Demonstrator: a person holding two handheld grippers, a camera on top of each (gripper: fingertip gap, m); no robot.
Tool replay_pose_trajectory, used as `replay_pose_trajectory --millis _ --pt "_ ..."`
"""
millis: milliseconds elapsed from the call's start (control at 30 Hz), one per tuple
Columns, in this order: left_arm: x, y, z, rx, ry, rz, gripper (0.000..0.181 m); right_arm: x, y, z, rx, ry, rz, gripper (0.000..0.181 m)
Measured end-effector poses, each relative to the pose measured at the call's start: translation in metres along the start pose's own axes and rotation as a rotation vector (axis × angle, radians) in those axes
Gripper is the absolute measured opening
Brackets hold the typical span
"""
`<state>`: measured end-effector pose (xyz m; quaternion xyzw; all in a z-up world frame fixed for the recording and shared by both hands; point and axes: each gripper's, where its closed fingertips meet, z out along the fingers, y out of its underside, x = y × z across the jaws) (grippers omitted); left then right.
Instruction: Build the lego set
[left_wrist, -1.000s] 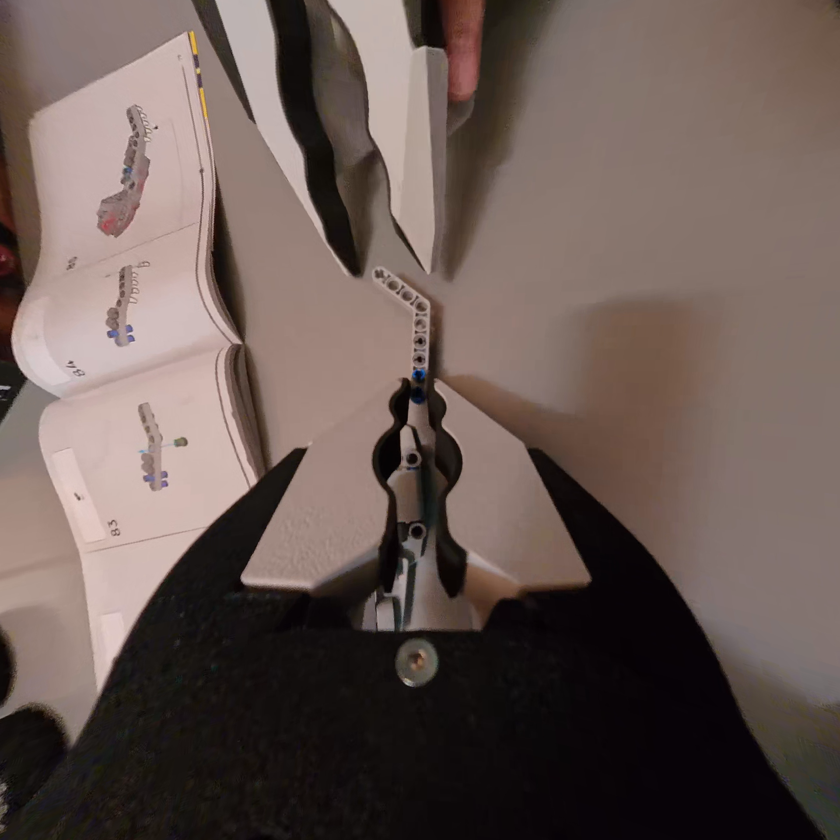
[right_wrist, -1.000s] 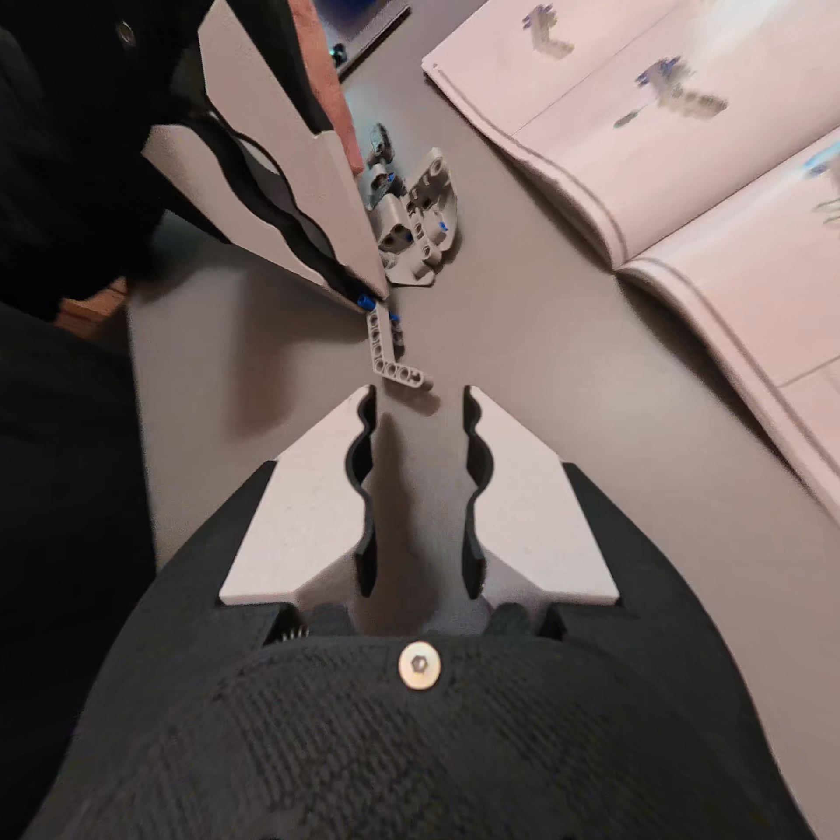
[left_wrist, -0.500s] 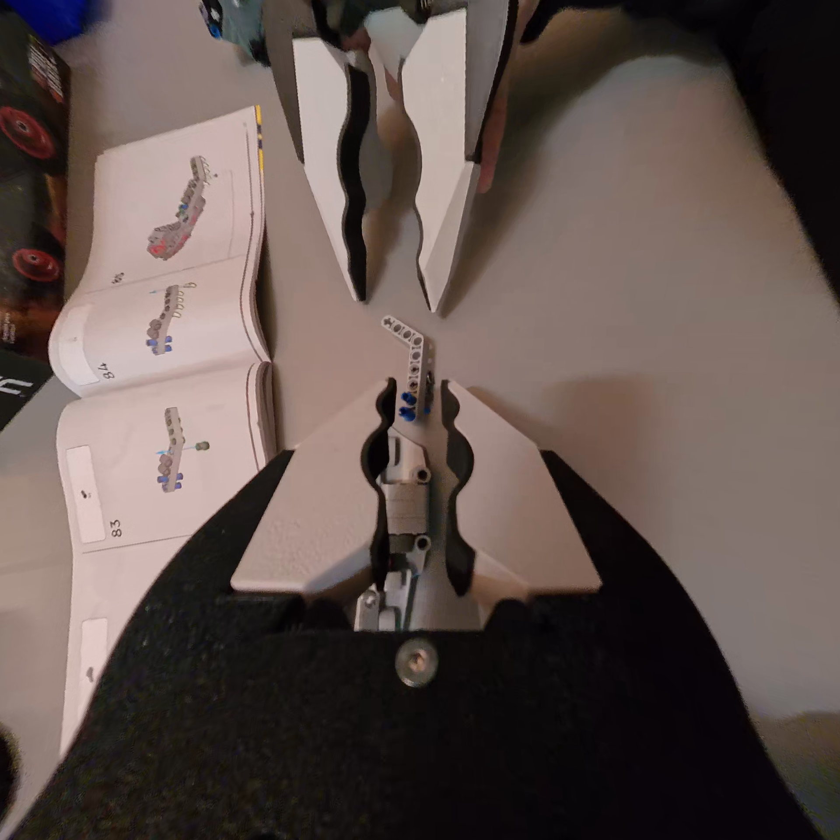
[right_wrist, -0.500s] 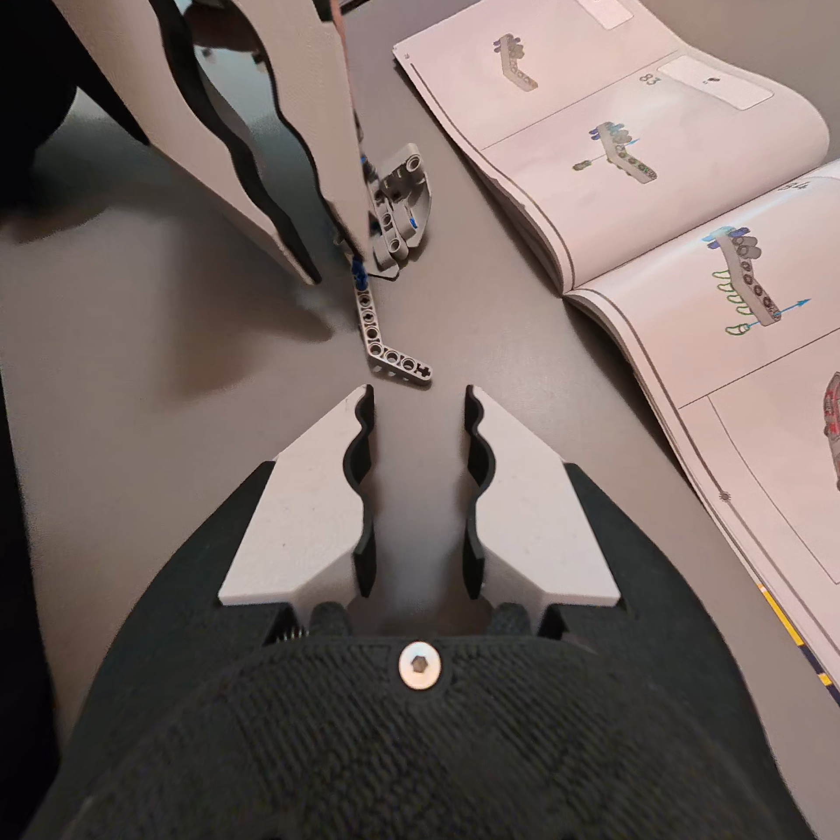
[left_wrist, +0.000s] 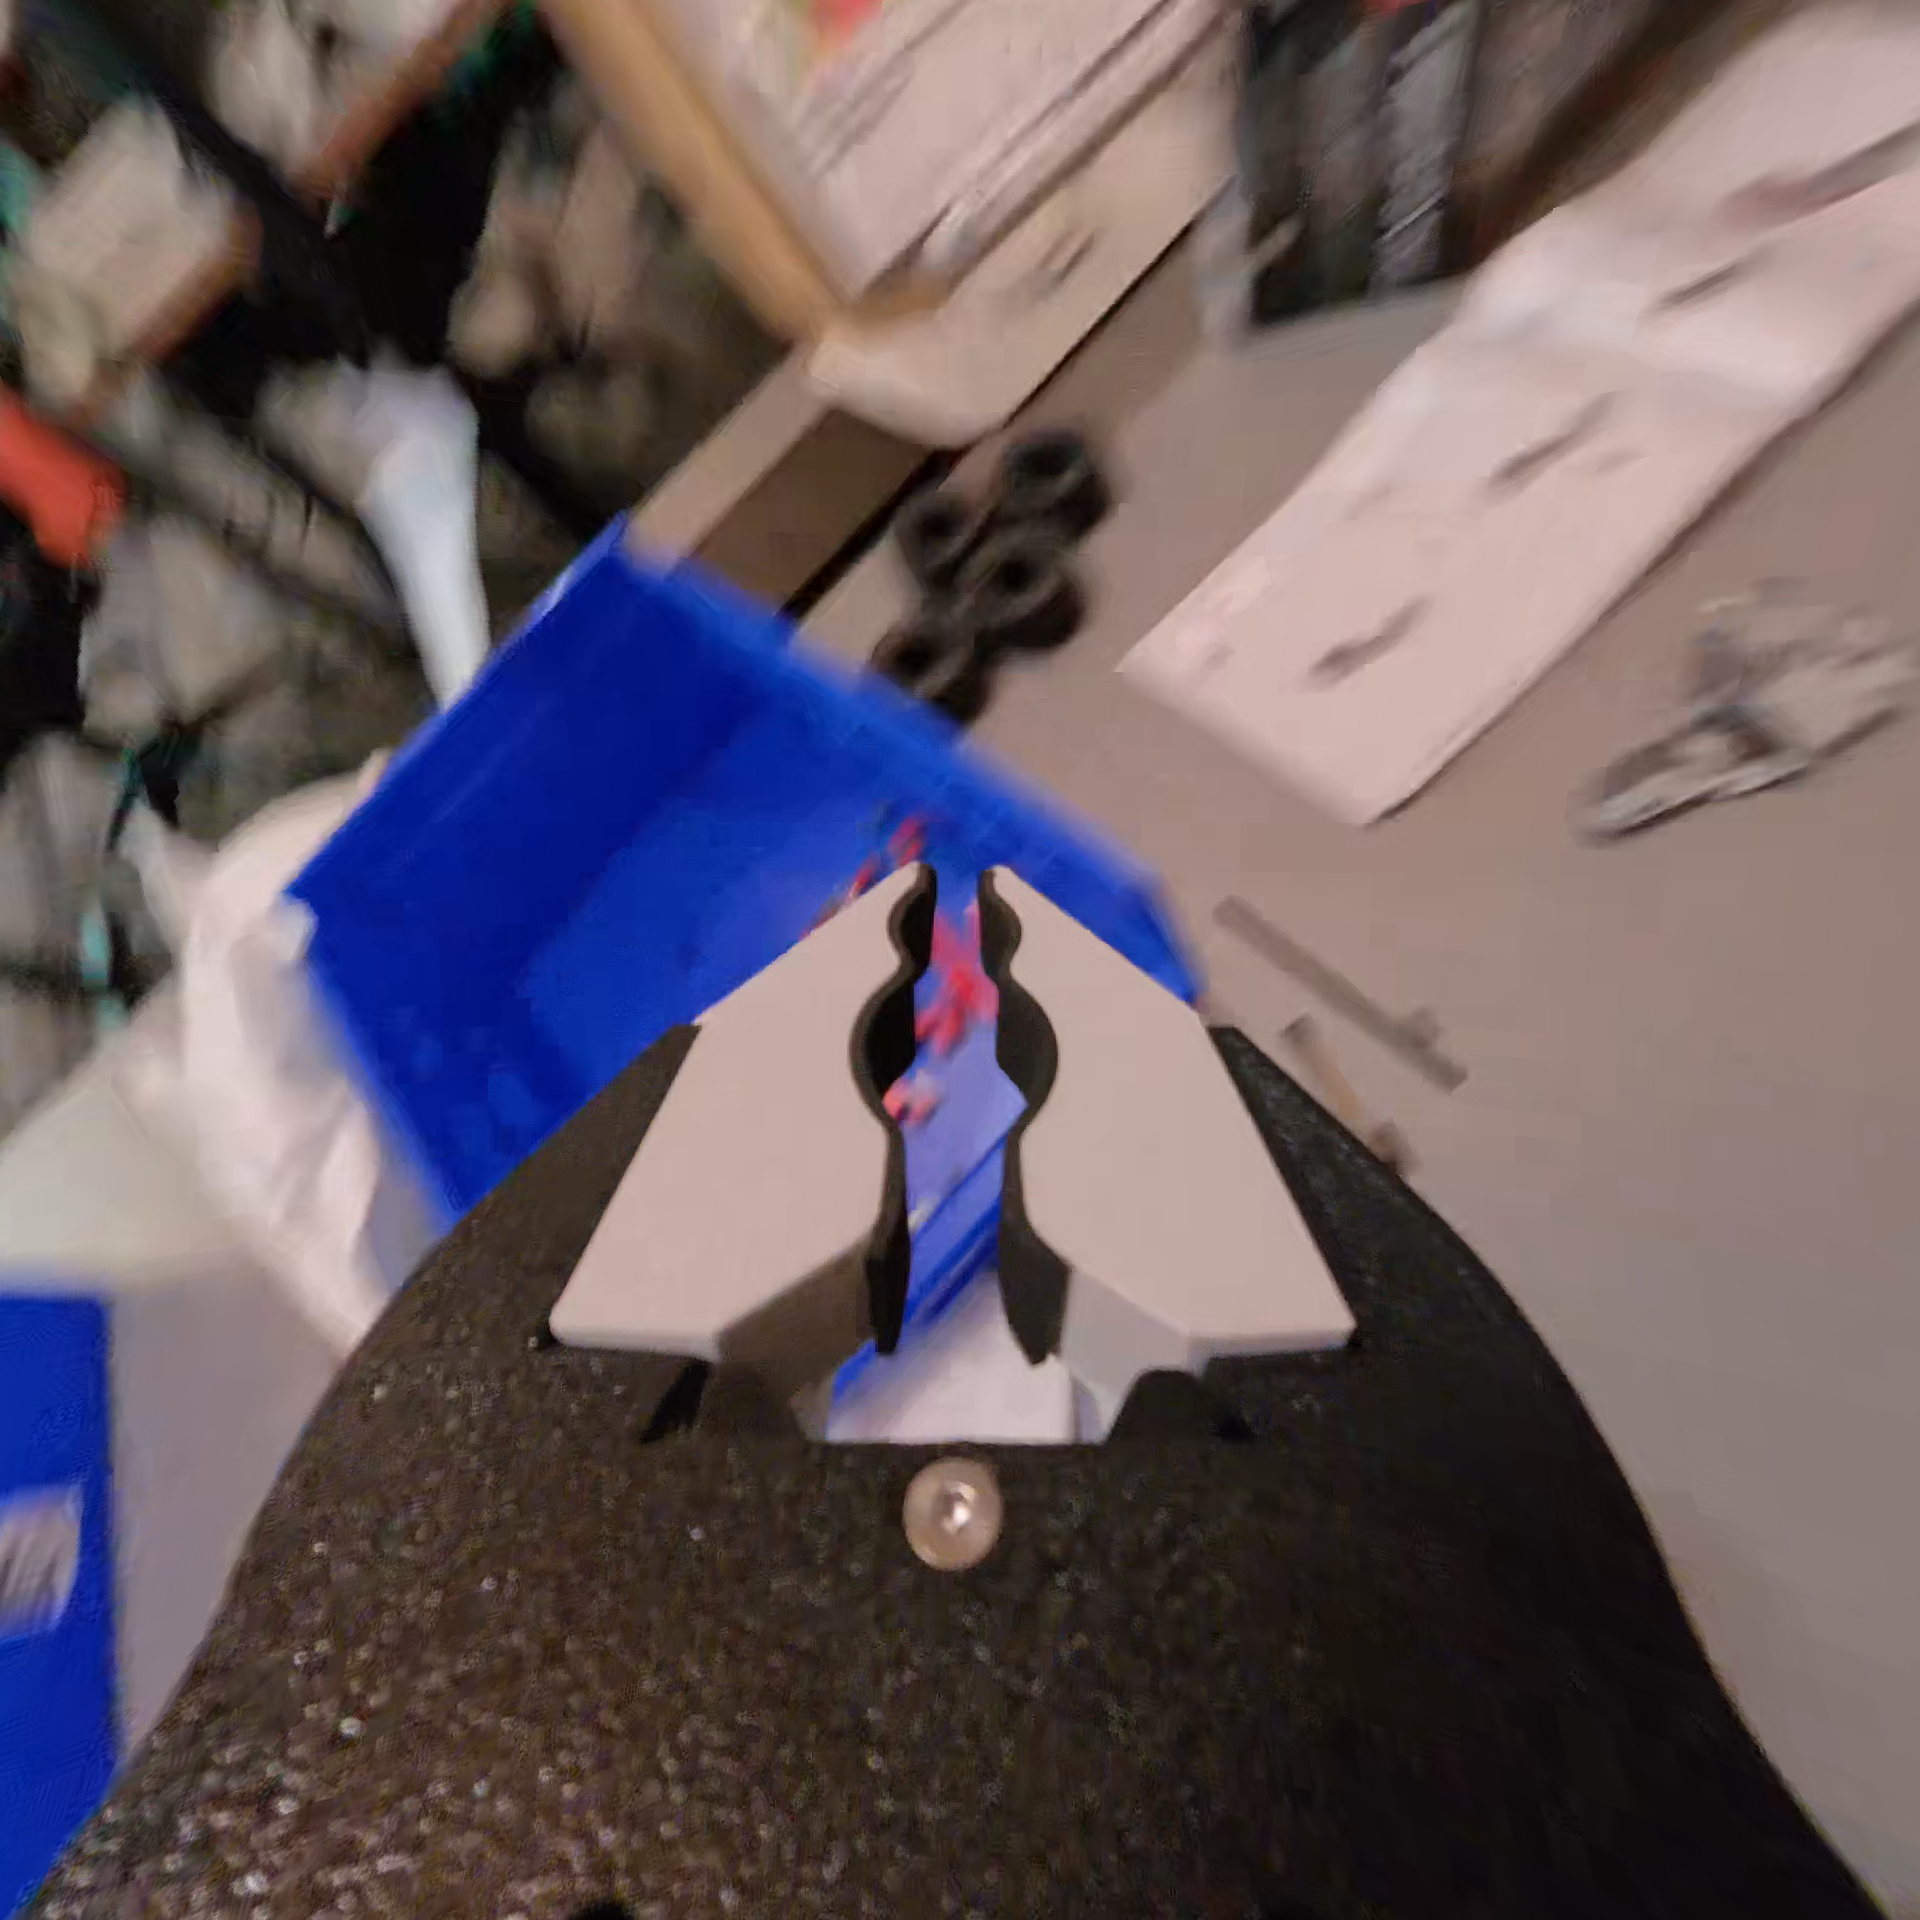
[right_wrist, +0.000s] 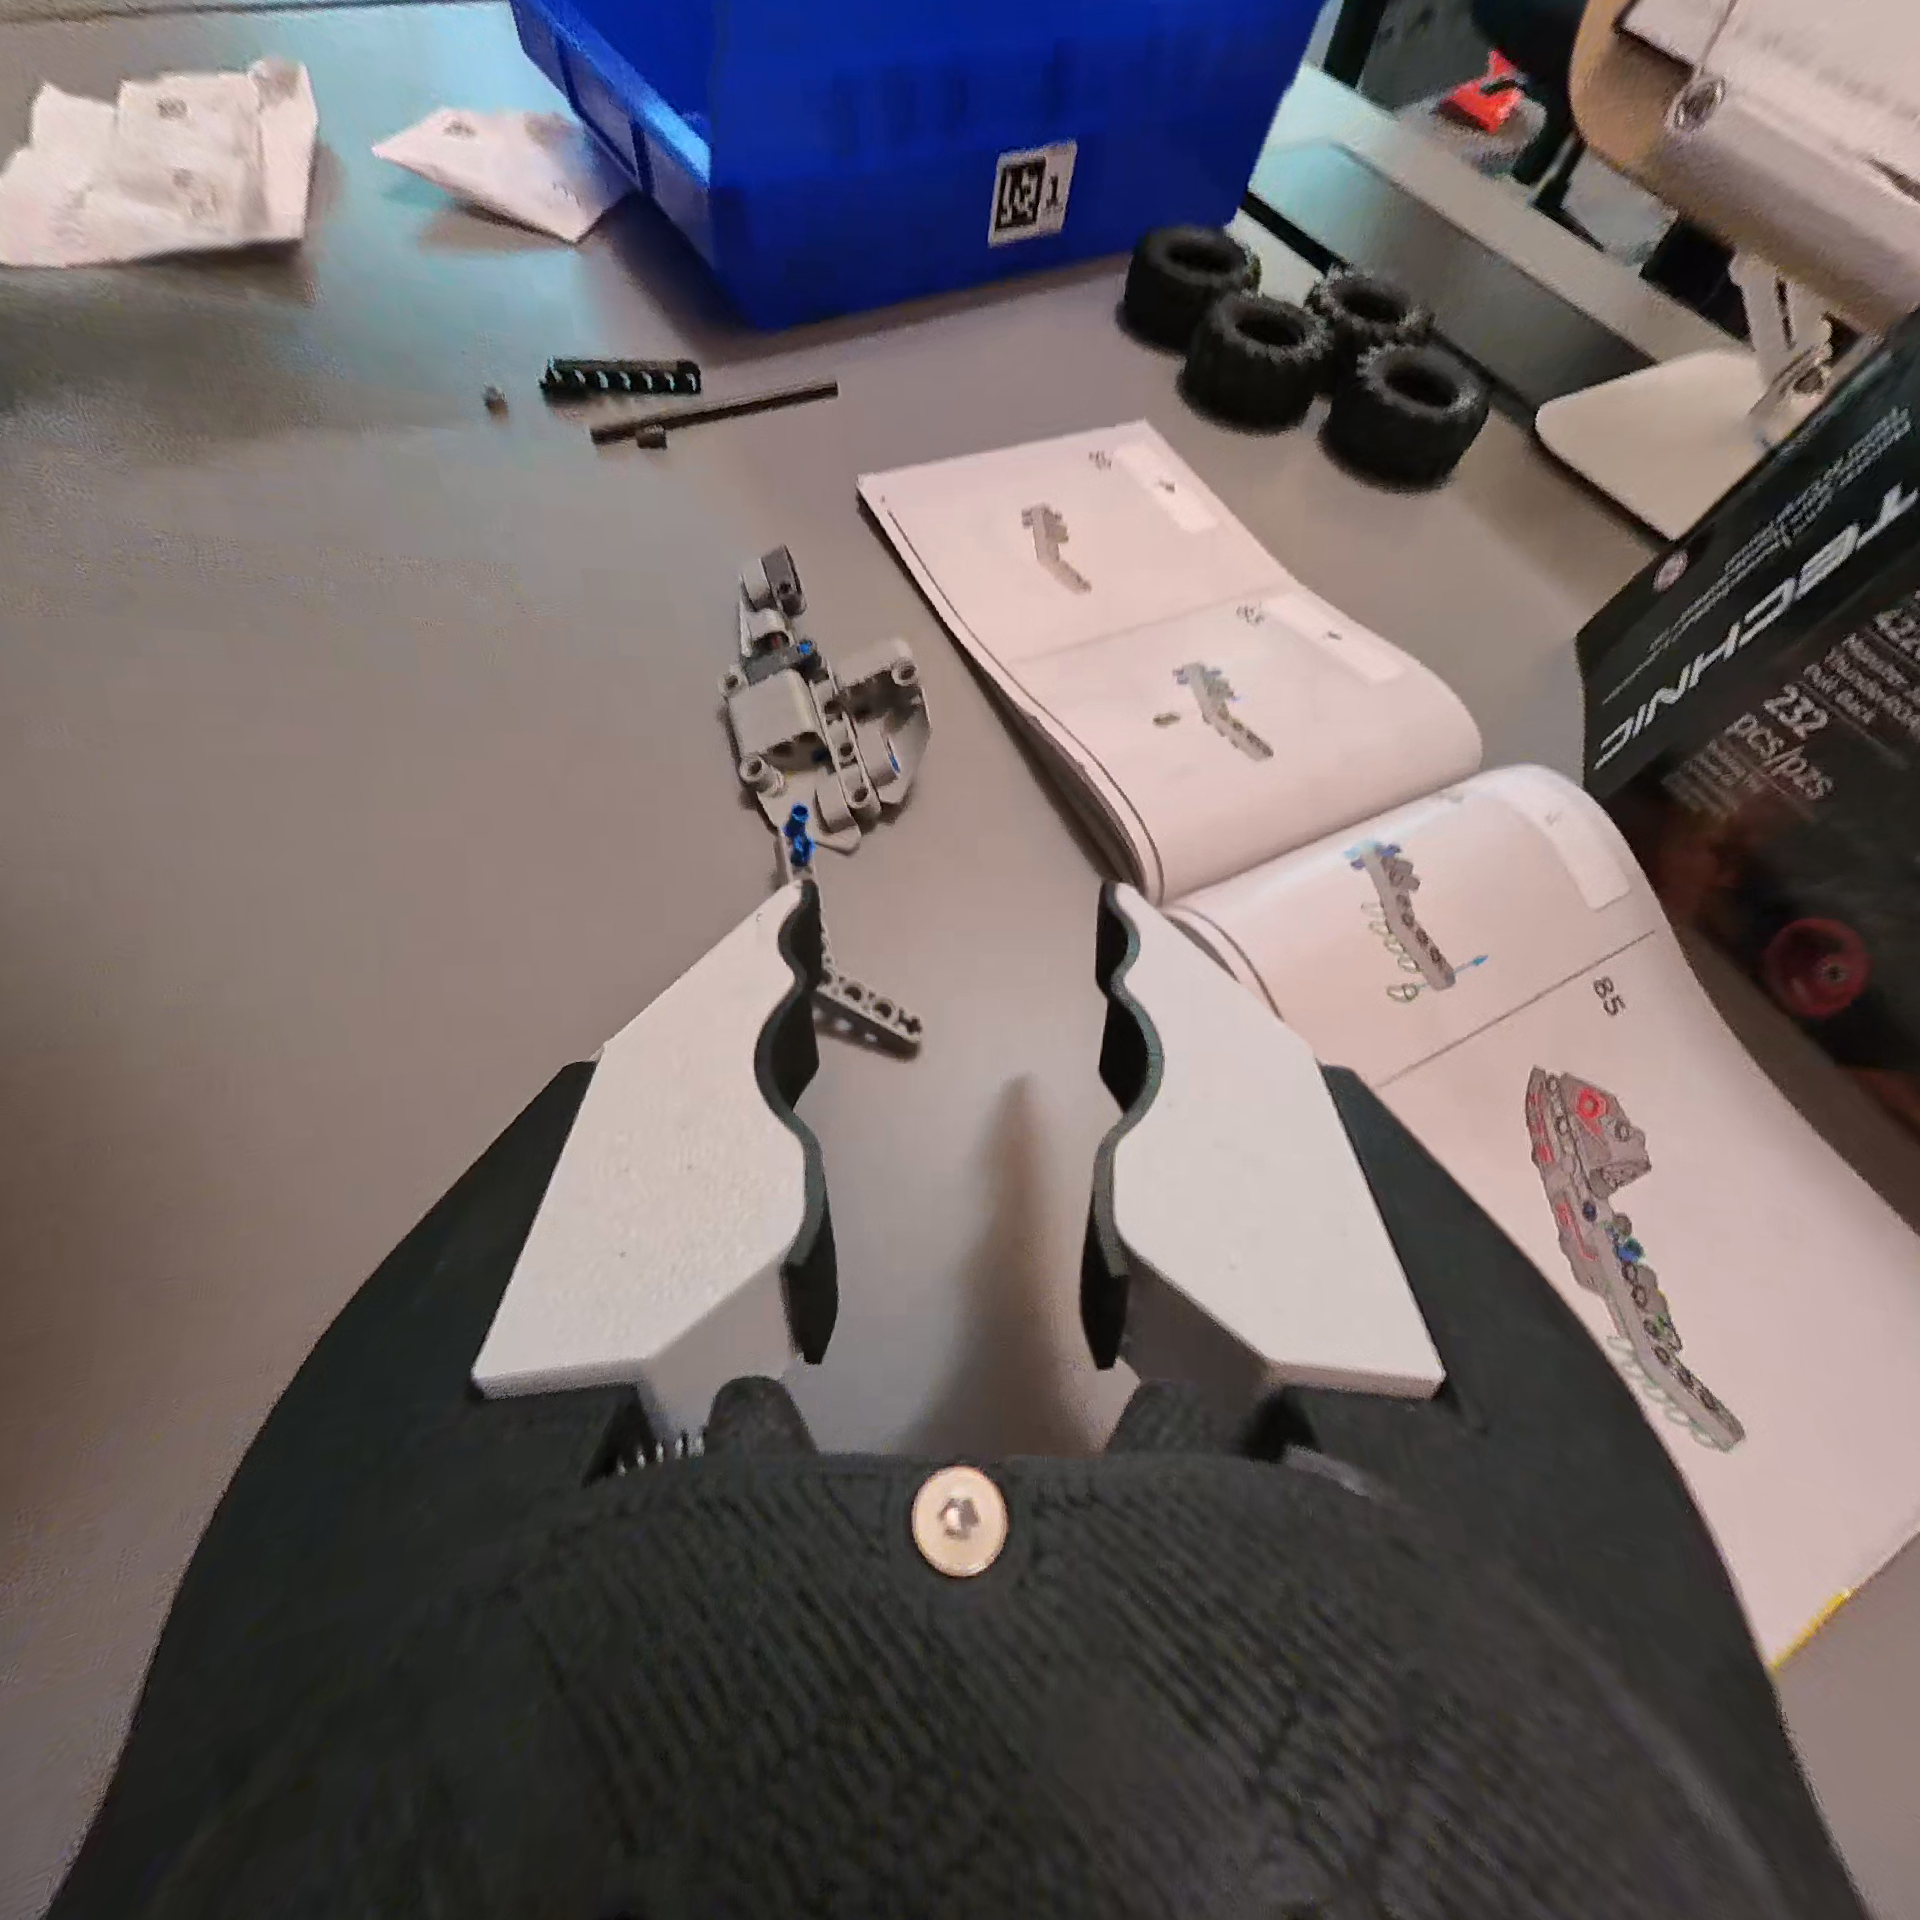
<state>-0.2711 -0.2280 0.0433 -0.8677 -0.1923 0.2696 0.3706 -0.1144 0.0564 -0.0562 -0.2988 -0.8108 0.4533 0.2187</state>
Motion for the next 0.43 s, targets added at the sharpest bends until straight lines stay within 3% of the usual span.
replay_pose_trajectory --millis 67,133,333,433 --pt "-0.038 0.043 -0.008 -0.215 -0.015 -0.101 0.005 -0.01 -0.005 0.004 0.011 -0.034 -0.001 0.051" --pt "-0.051 0.077 -0.004 -0.397 0.055 -0.082 0.006 -0.016 -0.005 0.009 -0.007 -0.039 -0.024 0.051" --pt "-0.065 0.147 0.024 -0.841 0.317 0.448 0.019 -0.024 0.014 0.008 -0.056 -0.019 -0.042 0.052" --pt "-0.077 0.158 0.027 -0.942 0.378 0.492 0.029 -0.015 0.021 0.004 -0.037 0.049 -0.007 0.052"
